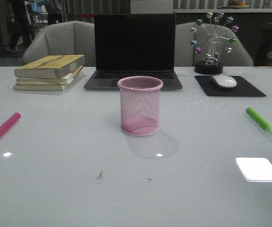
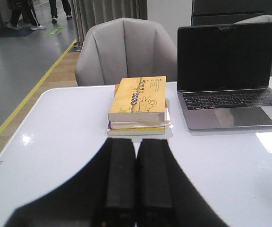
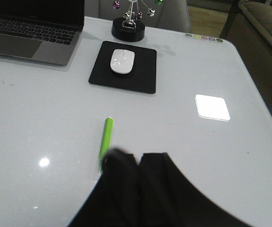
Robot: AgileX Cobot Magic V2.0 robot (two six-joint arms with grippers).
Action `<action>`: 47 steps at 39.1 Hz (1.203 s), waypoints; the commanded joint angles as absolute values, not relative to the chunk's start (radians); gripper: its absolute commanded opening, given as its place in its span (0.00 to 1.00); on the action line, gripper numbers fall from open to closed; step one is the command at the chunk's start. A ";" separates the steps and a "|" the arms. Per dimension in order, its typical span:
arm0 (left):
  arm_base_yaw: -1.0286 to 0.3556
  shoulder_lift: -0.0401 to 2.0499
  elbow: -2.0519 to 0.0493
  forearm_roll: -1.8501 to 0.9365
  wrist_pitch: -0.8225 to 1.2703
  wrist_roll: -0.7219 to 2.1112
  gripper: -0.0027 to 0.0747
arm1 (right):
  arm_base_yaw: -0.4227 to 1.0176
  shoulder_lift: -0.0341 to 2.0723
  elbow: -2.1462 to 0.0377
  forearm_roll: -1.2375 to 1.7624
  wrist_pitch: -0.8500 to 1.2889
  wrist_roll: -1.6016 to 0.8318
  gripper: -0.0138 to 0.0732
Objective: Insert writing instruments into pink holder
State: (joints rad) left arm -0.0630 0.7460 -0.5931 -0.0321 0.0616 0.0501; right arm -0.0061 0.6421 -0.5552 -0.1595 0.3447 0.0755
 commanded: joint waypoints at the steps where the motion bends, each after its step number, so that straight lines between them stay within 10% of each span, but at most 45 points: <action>1: -0.066 0.745 -0.631 -0.034 -0.021 0.049 0.15 | -0.004 0.648 -0.591 -0.174 0.271 0.069 0.29; 9: -0.066 0.745 -0.631 -0.034 -0.015 0.049 0.20 | -0.004 0.648 -0.591 -0.174 0.272 0.069 0.46; 21: -0.066 0.745 -0.631 -0.034 -0.010 0.049 0.54 | -0.004 0.648 -0.591 -0.174 0.297 0.069 0.54; 47: -0.066 0.745 -0.631 -0.034 -0.008 0.049 0.54 | -0.004 0.672 -0.614 -0.108 0.388 0.069 0.57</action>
State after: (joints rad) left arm -0.0630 0.7477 -0.5931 -0.0321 0.0723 0.0501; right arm -0.0061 0.6525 -0.5647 -0.1231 0.4308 0.0755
